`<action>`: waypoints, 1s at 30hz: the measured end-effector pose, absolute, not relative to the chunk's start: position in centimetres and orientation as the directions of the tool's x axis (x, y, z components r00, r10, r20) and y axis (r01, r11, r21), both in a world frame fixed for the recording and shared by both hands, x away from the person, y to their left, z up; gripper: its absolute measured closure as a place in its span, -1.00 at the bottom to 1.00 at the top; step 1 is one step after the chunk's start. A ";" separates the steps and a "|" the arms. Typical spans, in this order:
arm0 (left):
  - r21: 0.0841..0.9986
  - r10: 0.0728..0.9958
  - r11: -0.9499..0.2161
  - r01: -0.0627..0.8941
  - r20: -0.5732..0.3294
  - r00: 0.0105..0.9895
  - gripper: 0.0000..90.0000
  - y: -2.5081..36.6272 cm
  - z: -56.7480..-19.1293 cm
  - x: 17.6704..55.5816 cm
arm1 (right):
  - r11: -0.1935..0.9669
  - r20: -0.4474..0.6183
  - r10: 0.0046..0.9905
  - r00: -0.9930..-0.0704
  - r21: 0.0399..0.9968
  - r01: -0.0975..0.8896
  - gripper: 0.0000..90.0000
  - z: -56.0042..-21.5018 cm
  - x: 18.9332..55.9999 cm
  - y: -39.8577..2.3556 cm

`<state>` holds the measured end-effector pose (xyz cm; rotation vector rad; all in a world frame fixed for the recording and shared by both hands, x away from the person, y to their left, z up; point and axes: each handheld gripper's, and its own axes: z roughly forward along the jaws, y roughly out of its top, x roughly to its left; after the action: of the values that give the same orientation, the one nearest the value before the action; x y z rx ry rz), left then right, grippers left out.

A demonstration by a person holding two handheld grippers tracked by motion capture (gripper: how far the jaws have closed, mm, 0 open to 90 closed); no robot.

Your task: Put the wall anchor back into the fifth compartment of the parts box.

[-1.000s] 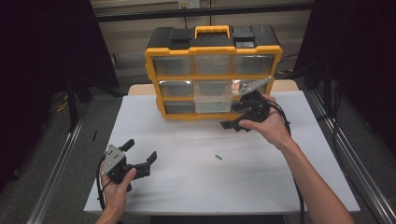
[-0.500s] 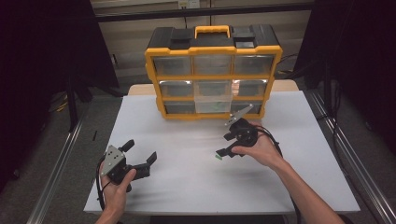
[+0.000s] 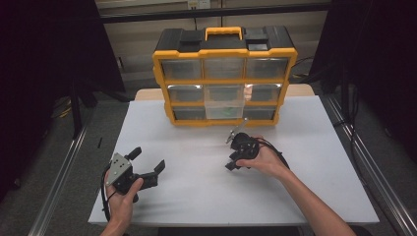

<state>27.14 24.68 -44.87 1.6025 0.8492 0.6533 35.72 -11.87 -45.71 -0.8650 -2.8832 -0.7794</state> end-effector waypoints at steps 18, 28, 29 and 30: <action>0.980 0.810 -0.089 0.175 -0.031 0.585 -0.92 24.7 -44.9 27.2 | 0.768 0.100 0.497 -0.862 0.412 0.491 0.88 -45.7 36.1 -11.7; 0.981 0.805 -0.093 0.172 -0.027 0.592 -0.92 24.7 -44.9 27.1 | 0.699 0.159 0.480 -0.863 0.525 0.485 0.88 -43.7 35.8 -13.0; 0.980 0.808 -0.098 0.172 -0.022 0.589 -0.92 24.7 -44.9 27.2 | 0.684 0.171 0.472 -0.865 0.547 0.482 0.88 -43.1 35.7 -13.2; 0.980 0.808 -0.098 0.172 -0.023 0.589 -0.92 24.7 -44.9 27.2 | 0.674 0.165 0.468 -0.868 0.568 0.472 0.88 -42.5 35.6 -13.5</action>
<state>27.17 24.66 -44.87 1.6117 0.8380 0.6560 35.55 -13.46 -42.49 -0.8057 -2.8687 -0.9767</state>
